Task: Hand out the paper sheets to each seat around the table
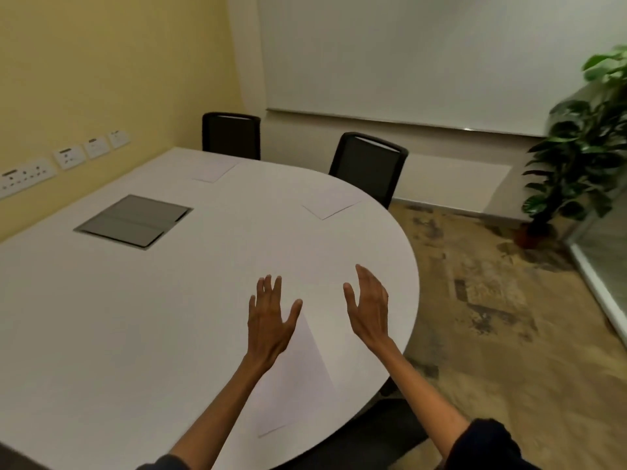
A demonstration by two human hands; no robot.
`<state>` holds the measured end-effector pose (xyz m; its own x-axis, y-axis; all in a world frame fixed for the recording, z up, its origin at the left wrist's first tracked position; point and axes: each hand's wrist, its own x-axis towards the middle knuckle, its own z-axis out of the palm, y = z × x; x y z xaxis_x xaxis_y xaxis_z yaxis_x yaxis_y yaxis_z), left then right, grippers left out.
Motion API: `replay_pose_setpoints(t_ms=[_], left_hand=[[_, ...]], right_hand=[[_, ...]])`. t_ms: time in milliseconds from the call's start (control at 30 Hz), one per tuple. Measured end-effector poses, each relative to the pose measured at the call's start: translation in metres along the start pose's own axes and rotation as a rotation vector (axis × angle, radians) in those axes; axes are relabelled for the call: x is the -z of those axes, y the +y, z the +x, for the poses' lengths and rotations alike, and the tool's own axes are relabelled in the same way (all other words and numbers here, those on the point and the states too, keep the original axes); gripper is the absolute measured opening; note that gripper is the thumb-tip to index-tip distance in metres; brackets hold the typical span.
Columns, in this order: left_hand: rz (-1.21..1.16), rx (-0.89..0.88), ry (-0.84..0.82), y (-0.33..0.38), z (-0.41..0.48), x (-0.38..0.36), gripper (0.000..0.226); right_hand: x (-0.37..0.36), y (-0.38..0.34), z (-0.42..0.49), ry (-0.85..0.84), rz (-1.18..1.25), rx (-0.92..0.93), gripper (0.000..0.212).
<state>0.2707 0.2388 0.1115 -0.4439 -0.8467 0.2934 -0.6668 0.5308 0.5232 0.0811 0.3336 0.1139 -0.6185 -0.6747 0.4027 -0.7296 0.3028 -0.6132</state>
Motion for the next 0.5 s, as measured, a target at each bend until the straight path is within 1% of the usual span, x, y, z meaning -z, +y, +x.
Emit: replay_pose_setpoints(t_ms=[167, 300, 500], left_hand=[[-0.030, -0.067, 0.062, 0.055, 0.018, 0.002, 0.076], [0.002, -0.123, 0.092, 0.095, 0.024, -0.009, 0.081], [0.017, -0.090, 0.125, 0.162, 0.034, -0.040, 0.080]], right_hand=[[0.048, 0.006, 0.023, 0.108, 0.036, -0.019, 0.053], [0.085, 0.023, 0.039, 0.134, 0.056, 0.011, 0.056], [0.142, 0.069, 0.070, 0.147, 0.100, 0.052, 0.057]])
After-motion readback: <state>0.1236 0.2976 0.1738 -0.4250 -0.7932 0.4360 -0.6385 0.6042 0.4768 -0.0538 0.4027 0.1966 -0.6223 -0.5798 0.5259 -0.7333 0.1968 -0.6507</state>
